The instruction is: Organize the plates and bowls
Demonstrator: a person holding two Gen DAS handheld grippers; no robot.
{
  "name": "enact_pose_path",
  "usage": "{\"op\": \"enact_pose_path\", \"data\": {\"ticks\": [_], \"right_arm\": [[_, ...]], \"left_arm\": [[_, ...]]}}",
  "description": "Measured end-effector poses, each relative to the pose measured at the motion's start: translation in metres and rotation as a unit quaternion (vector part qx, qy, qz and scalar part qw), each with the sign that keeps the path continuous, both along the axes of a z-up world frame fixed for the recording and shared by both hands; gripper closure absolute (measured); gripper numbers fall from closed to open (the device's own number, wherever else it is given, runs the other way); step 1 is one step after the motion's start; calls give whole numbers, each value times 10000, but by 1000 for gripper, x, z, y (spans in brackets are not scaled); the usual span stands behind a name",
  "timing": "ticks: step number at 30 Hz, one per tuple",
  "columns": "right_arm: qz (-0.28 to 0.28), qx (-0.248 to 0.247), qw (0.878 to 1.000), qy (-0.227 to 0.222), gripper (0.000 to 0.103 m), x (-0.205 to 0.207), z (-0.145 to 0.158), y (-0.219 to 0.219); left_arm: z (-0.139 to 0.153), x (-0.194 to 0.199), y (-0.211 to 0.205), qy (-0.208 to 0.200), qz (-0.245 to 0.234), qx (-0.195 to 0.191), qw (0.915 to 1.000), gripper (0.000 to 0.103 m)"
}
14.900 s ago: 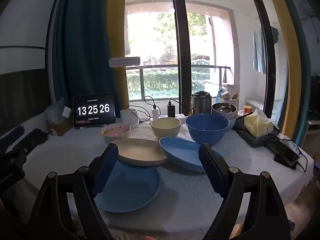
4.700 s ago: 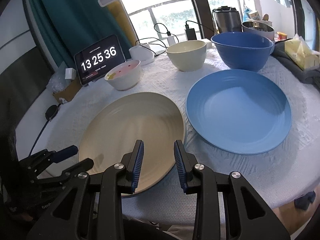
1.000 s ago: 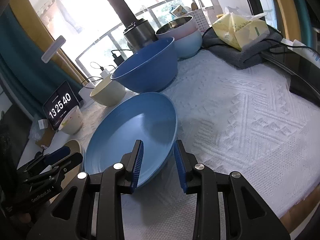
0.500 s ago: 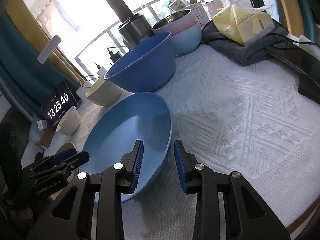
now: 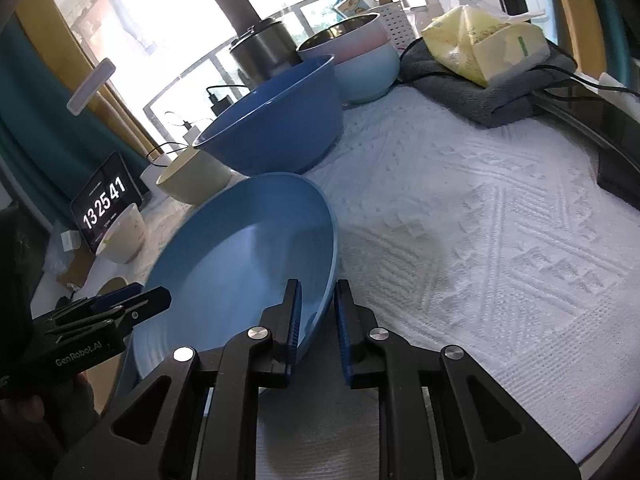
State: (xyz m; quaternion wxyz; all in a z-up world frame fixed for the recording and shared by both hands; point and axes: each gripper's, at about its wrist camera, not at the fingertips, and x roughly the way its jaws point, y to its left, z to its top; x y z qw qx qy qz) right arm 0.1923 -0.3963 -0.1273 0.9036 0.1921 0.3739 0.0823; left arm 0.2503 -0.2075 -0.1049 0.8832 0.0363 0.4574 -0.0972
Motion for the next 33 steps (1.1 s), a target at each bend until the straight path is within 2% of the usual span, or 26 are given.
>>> {"op": "enact_pose_path", "data": {"ticks": [4, 18, 33], "right_arm": [[-44, 56, 10000, 9, 91, -2, -1, -6], [-193, -37, 9998, 74, 92, -14, 2, -7], [-172, -199, 9996, -85, 91, -26, 20, 9]], "left_arm": [[-1, -1, -2, 20, -75, -17, 10000, 48], [12, -26, -6, -284, -330, -56, 9990, 49], [24, -48, 11, -570, -279, -127, 9979, 48]]}}
